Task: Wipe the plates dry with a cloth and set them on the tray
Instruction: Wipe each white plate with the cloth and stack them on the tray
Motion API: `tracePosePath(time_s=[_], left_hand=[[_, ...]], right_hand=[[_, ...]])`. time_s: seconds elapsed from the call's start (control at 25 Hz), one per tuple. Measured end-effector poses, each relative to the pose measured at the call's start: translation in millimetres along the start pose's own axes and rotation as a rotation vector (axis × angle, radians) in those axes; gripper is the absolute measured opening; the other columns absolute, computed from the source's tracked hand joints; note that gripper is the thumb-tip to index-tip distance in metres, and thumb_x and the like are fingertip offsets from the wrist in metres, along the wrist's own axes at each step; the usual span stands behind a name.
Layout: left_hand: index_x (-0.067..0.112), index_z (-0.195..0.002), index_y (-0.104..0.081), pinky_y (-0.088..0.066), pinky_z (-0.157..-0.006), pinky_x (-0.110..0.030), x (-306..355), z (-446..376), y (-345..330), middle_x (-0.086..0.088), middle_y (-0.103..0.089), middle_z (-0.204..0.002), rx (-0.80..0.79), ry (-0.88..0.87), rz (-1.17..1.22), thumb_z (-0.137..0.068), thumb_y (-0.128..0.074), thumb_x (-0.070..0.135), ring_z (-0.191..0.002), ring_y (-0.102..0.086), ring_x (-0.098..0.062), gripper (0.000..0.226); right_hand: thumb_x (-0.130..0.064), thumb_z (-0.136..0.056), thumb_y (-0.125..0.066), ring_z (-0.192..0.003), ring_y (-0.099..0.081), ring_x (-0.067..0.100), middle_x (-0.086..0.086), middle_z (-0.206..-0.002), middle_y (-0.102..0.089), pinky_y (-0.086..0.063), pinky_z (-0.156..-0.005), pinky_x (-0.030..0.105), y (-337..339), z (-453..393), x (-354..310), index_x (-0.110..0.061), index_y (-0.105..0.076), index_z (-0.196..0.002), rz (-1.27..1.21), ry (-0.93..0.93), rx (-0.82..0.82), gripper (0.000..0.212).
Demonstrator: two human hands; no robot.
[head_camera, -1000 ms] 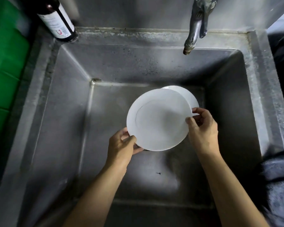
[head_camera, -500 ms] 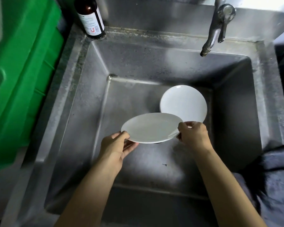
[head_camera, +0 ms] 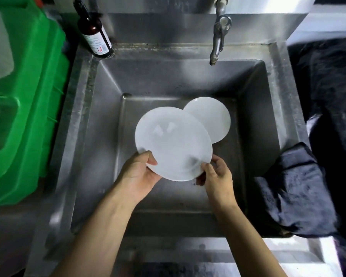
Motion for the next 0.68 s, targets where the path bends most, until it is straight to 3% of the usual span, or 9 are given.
tracePosePath(time_s=[0.12, 0.24, 0.32, 0.44, 0.56, 0.68], left_hand=[[0.012, -0.113, -0.068, -0.059, -0.087, -0.041, -0.7, 19.3, -10.7, -0.009, -0.073, -0.119, -0.060, -0.012, -0.030, -0.072, -0.037, -0.015, -0.109, -0.070, -0.030, 0.058], [0.019, -0.100, -0.077, -0.057, -0.091, -0.043, -0.5, 34.5, -20.2, -0.006, -0.073, -0.119, -0.087, -0.053, -0.070, -0.071, -0.037, -0.016, -0.108, -0.071, -0.027, 0.060], [0.017, -0.109, -0.075, -0.057, -0.092, -0.043, 0.8, 44.3, -25.6, -0.006, -0.072, -0.121, -0.089, -0.059, -0.107, -0.072, -0.037, -0.016, -0.110, -0.070, -0.027, 0.062], [0.009, -0.132, -0.061, -0.056, -0.094, -0.043, 3.4, 58.2, -33.3, -0.007, -0.070, -0.127, -0.096, -0.060, -0.161, -0.069, -0.040, -0.014, -0.116, -0.067, -0.028, 0.070], [0.012, -0.133, -0.060, -0.056, -0.095, -0.046, 4.4, 71.9, -42.5, -0.007, -0.069, -0.127, -0.104, -0.057, -0.169, -0.063, -0.044, -0.013, -0.116, -0.067, -0.028, 0.076], [0.013, -0.125, -0.064, -0.058, -0.091, -0.046, 2.5, 81.1, -51.2, -0.007, -0.072, -0.123, -0.104, -0.057, -0.144, -0.063, -0.042, -0.013, -0.110, -0.070, -0.028, 0.071]], right_hand=[[-0.014, -0.104, -0.052, -0.053, -0.062, 0.008, -0.005, -0.067, -0.069, -0.051, -0.051, 0.020, 12.6, 13.4, -11.3, -0.018, -0.057, -0.120, -0.003, -0.013, -0.003, 0.017], [-0.012, -0.103, -0.052, -0.053, -0.064, 0.012, -0.003, -0.062, -0.069, -0.051, -0.052, 0.023, 27.0, 22.4, -23.8, -0.012, -0.058, -0.121, 0.029, -0.008, -0.044, 0.020], [-0.016, -0.101, -0.054, -0.056, -0.067, 0.012, -0.004, -0.066, -0.070, -0.054, -0.055, 0.025, 39.9, 27.1, -33.0, -0.011, -0.060, -0.122, 0.089, -0.013, -0.037, 0.022], [-0.023, -0.099, -0.058, -0.088, -0.070, 0.022, 0.003, -0.098, -0.074, -0.055, -0.082, 0.037, 69.9, 33.6, -44.5, -0.015, -0.060, -0.129, 0.343, 0.106, 0.103, 0.031], [-0.022, -0.092, -0.063, -0.109, -0.059, 0.033, 0.011, -0.120, -0.064, -0.046, -0.094, 0.044, 115.7, 39.6, -44.0, -0.016, -0.056, -0.136, 0.745, 0.354, 0.276, 0.045], [-0.037, -0.085, -0.071, -0.131, -0.048, 0.035, 0.011, -0.143, -0.053, -0.038, -0.107, 0.047, 162.9, 41.0, -26.7, -0.016, -0.048, -0.147, 1.030, 0.411, 0.336, 0.069]])
Point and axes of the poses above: each hand's wrist, its own z-axis away from the middle knuckle, its own y-axis out of the back of the hand, x = y × z, the point moved 3 cm from there along -z, towards the middle knuckle
